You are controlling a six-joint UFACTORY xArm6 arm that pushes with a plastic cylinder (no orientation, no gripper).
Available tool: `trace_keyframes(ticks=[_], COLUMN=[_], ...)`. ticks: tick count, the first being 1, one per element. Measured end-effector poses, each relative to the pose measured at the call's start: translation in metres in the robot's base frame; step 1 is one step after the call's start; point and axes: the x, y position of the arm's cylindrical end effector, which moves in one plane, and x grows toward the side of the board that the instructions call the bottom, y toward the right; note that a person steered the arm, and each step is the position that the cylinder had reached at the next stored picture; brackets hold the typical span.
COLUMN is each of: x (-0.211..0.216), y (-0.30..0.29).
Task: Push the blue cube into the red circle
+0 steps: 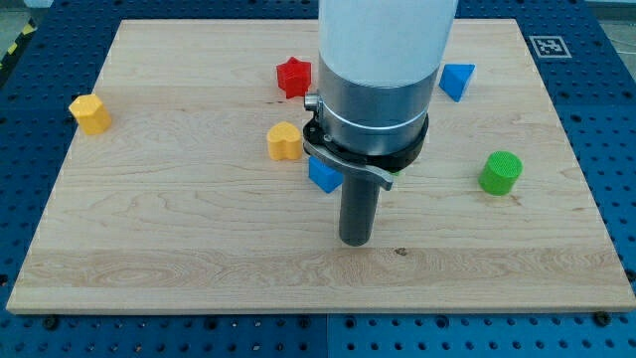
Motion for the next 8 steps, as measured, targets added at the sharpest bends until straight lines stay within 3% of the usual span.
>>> trace_keyframes(ticks=[3,5,8], x=[-0.016,-0.065,-0.135], y=[-0.004,-0.033,-0.029])
